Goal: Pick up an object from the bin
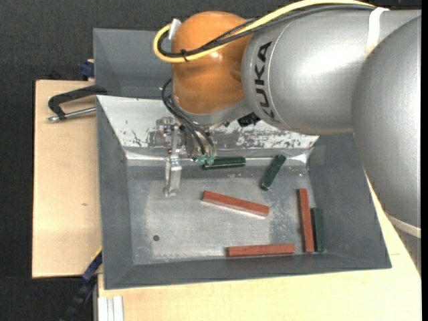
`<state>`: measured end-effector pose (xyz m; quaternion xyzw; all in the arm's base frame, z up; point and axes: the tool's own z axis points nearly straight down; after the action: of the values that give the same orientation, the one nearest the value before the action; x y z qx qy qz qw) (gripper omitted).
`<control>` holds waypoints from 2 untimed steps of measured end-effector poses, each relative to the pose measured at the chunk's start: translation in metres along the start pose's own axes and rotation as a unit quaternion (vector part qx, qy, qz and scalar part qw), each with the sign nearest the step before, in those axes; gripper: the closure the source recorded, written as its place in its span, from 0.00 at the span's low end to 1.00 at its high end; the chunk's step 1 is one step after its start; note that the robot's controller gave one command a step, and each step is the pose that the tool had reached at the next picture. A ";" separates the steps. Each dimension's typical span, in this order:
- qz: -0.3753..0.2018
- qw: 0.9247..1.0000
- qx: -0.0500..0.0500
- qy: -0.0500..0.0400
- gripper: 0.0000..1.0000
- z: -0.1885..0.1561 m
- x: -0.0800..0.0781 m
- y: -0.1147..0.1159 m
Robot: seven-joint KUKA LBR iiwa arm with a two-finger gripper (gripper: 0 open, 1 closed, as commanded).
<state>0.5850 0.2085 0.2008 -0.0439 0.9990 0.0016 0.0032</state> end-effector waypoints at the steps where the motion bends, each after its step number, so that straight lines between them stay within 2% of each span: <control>1: -0.144 0.990 0.000 0.002 1.00 0.130 0.010 0.002; 2: -0.143 0.990 0.000 0.003 0.00 0.129 0.010 0.002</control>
Offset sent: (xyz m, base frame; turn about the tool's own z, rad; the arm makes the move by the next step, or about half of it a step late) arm 0.0000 0.0000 0.0000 0.0000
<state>0.5755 0.2101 0.0713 -0.1866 0.9824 0.0011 0.0007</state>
